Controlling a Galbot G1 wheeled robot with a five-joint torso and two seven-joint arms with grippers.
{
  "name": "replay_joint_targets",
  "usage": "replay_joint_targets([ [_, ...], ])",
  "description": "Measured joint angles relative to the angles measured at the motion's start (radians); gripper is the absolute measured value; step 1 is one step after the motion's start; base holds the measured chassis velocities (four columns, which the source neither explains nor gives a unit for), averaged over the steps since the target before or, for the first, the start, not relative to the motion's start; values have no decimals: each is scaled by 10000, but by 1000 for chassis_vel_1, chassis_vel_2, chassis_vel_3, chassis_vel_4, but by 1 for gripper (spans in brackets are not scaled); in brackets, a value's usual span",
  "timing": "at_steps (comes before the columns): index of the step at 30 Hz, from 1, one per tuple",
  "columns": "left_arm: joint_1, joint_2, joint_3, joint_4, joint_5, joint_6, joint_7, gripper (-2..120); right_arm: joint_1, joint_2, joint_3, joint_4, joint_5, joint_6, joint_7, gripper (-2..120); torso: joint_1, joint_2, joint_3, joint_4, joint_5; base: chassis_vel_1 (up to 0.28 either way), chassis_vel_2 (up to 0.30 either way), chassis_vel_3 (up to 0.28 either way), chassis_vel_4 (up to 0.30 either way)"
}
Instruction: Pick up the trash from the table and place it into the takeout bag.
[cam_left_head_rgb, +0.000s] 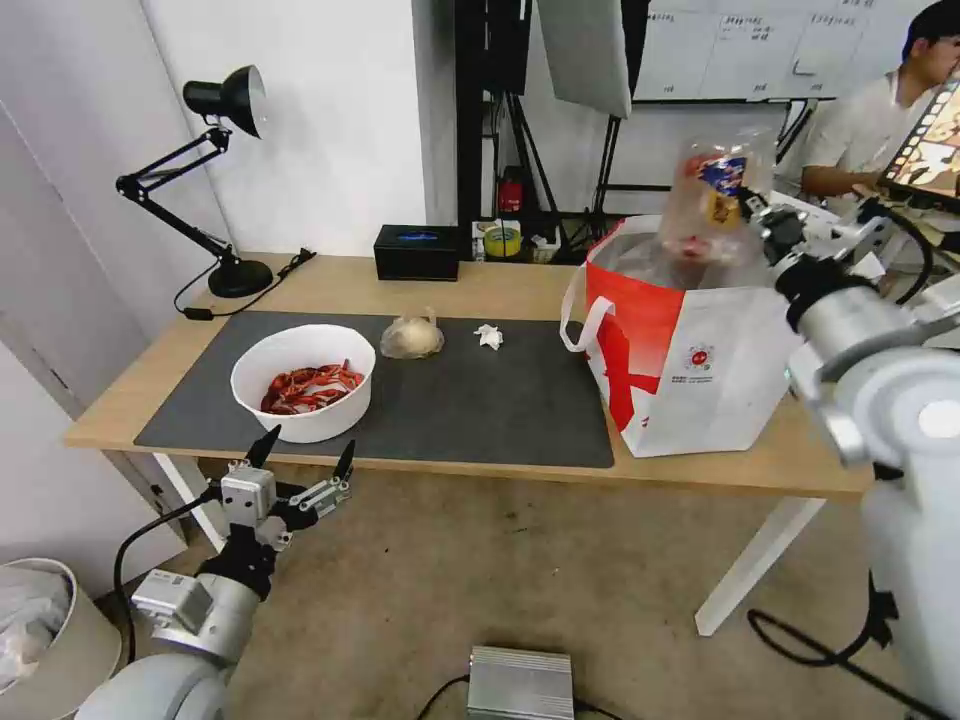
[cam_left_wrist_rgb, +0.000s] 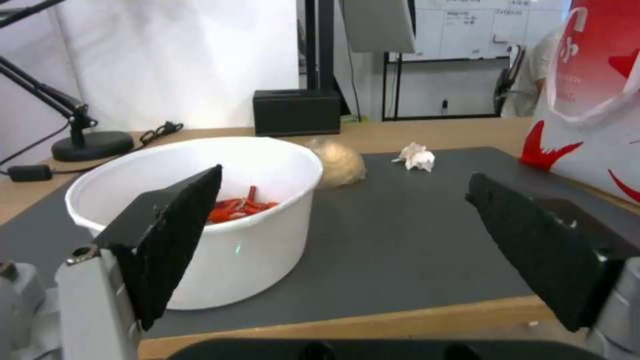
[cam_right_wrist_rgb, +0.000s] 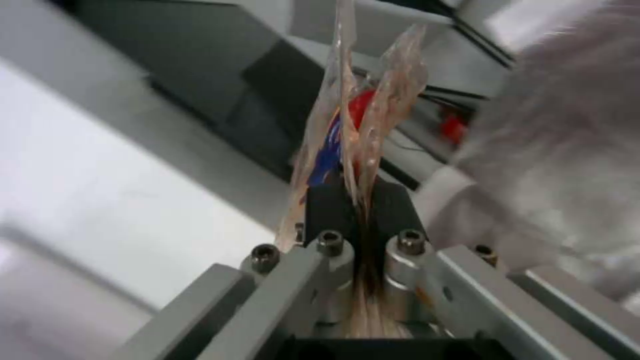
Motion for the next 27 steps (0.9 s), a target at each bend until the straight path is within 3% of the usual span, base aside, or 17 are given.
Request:
replay_joint_targets([
  [3, 42, -84, -109, -40, 12, -12, 18, 100, 634, 12, -143, -708, 437, 0, 1051, 0, 1, 0, 0, 1, -2, 0, 0, 0, 0],
  [7, 94, -141, -219, -83, 11, -16, 77, 100, 933, 93, -265, -1099, 516, -21, 1705, 0, 0, 0, 0, 0, -1, 0, 0, 0, 0],
  [19, 67, -220, -276, 6, -5, -21, 212, 100, 1023, 342, -437, -1271, 408, -222, 2194, 2, 0, 0, 0, 0, -2, 0, 0, 0, 0],
  [22, 64, -216, -270, 23, -2, -25, 227, 100, 999, 340, -430, -1227, 392, -238, 2156, 17, 0, 0, 0, 0, -2, 0, 0, 0, 0],
  [27, 54, -206, -269, 23, -2, -26, 231, 100, 935, 342, -384, -1146, 369, -241, 2139, 30, 0, 0, 0, 0, -3, 0, 0, 0, 0],
])
